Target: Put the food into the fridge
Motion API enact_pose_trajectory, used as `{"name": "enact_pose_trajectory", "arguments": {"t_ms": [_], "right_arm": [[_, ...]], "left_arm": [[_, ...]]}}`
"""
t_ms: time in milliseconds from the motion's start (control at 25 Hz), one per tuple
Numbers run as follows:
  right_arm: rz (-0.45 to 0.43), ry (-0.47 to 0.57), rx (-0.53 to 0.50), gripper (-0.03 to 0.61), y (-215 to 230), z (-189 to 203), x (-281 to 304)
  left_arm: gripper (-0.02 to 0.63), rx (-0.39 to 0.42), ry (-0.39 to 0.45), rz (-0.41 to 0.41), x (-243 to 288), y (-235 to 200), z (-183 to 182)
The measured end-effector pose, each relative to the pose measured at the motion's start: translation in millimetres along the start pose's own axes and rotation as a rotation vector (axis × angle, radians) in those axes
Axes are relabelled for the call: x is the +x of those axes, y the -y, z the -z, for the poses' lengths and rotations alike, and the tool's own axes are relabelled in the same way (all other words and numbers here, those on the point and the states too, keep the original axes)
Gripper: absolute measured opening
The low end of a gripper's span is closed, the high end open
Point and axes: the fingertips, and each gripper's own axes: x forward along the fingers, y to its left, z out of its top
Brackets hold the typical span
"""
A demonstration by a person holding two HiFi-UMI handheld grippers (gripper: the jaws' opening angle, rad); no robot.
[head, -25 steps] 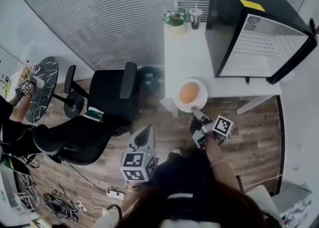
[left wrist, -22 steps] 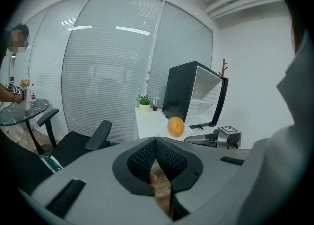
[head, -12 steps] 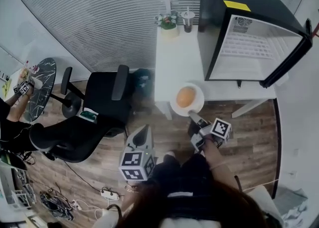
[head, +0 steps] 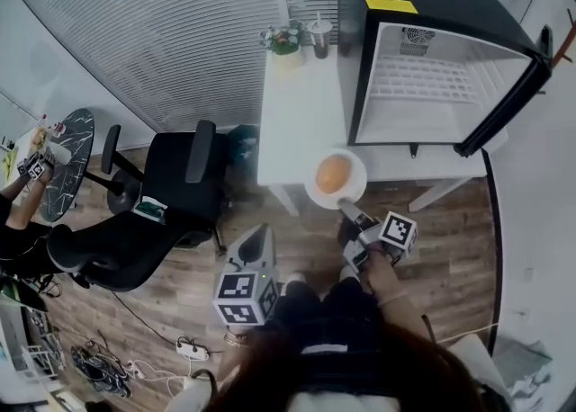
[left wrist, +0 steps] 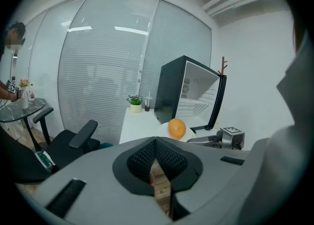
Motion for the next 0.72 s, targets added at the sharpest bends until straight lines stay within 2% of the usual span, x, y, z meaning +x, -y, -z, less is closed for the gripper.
{"name": "enact_pose_trajectory", "arguments": {"t_ms": [720], "right_arm": [[-0.005, 0.014, -0.003, 0.009, -4.1, -56.2, -50.8]], "left_arm": [[-0.002, 0.007, -0.022, 0.003, 24.6, 70.0, 2.5]]}}
